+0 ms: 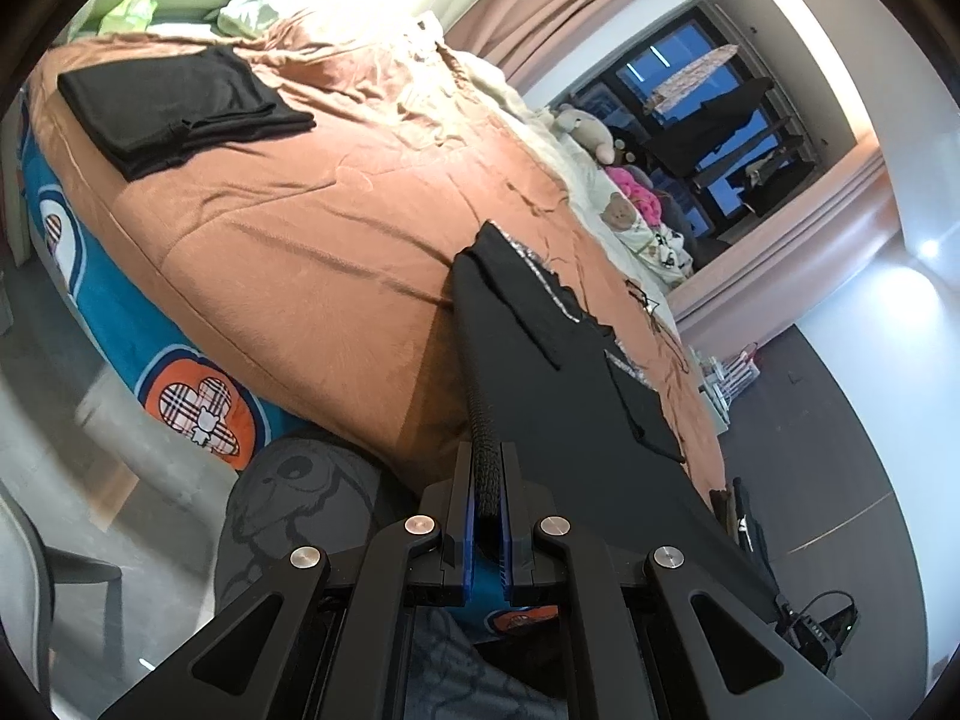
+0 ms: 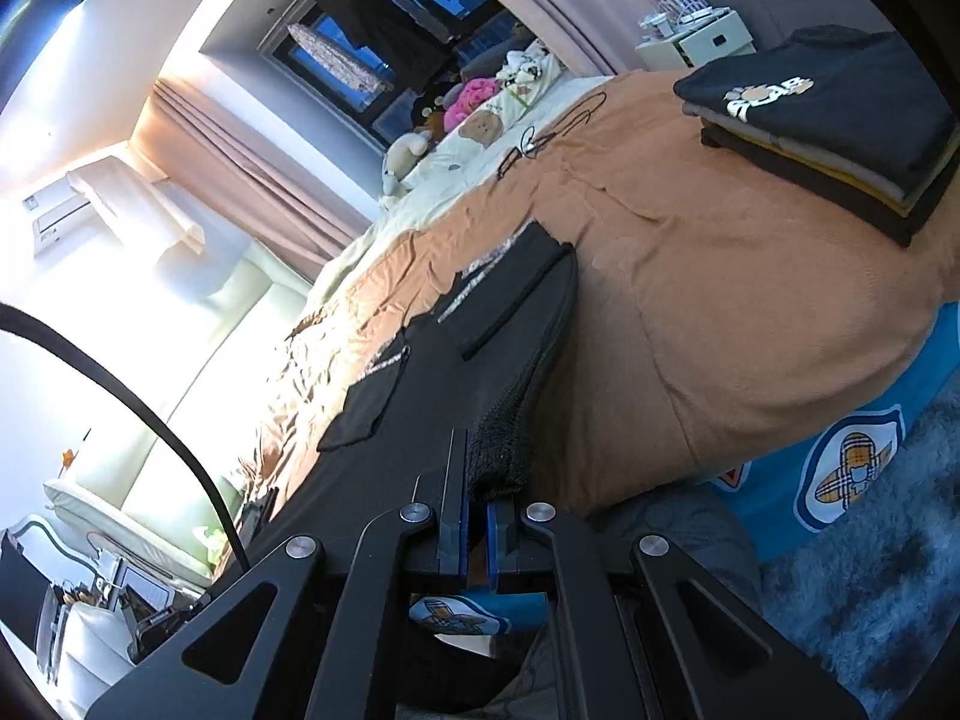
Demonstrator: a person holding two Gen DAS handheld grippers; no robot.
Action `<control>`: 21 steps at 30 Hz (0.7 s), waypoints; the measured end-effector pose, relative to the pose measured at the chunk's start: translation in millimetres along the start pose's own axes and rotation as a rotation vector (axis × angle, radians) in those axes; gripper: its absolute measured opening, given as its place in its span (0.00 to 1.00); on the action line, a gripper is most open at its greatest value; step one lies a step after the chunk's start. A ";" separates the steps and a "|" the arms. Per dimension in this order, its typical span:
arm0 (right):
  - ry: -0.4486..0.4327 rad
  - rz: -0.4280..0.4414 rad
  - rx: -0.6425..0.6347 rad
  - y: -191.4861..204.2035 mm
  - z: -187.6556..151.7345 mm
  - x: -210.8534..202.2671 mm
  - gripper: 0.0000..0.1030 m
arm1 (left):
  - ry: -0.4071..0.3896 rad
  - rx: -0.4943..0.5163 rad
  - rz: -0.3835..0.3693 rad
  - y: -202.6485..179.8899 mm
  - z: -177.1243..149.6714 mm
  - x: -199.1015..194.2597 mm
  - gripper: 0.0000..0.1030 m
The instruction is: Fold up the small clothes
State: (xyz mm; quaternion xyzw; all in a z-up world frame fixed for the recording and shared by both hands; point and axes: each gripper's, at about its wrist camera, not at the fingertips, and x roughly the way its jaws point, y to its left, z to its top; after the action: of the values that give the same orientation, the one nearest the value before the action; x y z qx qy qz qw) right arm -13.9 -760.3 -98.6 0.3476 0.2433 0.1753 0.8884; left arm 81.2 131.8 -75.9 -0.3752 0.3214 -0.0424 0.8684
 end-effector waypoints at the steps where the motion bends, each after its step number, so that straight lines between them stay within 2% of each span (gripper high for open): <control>1: -0.008 0.002 -0.004 0.0 -0.5 -4.7 0.00 | -0.004 0.001 -0.005 -0.9 -1.6 -3.8 0.05; 13: -0.083 0.026 -0.008 -6.3 -11.7 -26.4 0.00 | -0.064 0.019 -0.041 -10.5 -9.0 -40.4 0.05; 21: -0.085 0.036 0.001 -16.2 -12.1 -15.5 0.00 | -0.066 0.027 -0.055 -15.1 3.9 -32.3 0.05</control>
State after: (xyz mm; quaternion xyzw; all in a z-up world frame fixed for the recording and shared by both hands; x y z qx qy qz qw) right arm -31.0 -772.6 -112.9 0.3596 0.1993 0.1762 0.8944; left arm 60.5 133.6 -46.7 -0.3732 0.2815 -0.0583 0.8821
